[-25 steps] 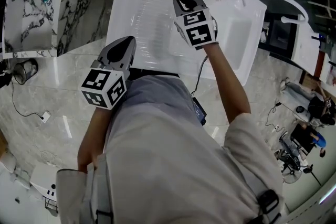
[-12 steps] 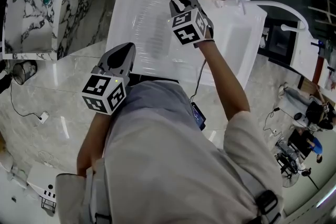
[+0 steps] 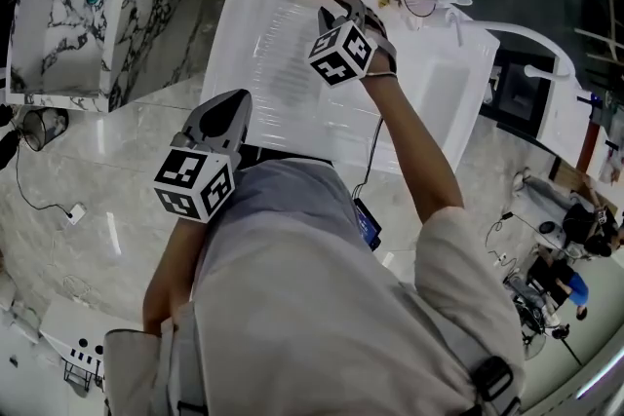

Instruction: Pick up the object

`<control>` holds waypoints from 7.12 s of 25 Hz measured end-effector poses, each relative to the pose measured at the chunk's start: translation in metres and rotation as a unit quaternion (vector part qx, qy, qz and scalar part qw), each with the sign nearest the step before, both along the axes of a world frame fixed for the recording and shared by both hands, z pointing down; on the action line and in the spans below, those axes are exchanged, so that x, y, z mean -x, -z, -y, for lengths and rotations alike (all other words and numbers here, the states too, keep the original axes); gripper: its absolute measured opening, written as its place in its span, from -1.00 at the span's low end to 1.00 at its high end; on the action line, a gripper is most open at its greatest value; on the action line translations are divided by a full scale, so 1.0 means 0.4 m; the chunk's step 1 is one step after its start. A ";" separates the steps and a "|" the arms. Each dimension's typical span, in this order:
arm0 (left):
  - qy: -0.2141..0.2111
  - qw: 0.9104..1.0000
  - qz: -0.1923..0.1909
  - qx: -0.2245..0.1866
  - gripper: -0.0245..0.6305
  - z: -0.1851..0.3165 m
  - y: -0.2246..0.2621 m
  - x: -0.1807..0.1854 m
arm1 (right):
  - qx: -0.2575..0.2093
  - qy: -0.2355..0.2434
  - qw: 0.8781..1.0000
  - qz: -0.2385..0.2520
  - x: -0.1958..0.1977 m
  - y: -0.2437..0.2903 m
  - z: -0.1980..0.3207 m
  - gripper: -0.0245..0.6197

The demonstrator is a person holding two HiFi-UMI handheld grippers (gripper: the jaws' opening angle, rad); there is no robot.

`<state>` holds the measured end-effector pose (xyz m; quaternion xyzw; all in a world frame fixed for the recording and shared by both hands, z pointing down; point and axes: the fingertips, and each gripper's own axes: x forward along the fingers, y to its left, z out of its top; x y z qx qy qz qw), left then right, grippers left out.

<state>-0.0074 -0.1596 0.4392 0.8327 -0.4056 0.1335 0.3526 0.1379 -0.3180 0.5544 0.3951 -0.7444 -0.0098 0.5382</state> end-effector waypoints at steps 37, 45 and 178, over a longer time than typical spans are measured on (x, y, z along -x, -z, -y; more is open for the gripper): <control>0.039 0.999 0.006 0.027 -0.92 0.001 -0.040 0.039 | -0.004 0.075 0.992 -0.101 0.007 -0.136 0.122 -0.20; 0.041 0.999 0.004 0.030 -0.92 -0.002 -0.045 0.047 | -0.020 0.072 0.989 -0.128 0.002 -0.139 0.119 -0.25; -0.029 0.998 -0.028 -0.040 -0.92 -0.108 0.050 0.095 | 0.005 -0.070 0.997 -0.022 0.008 0.052 -0.243 -0.67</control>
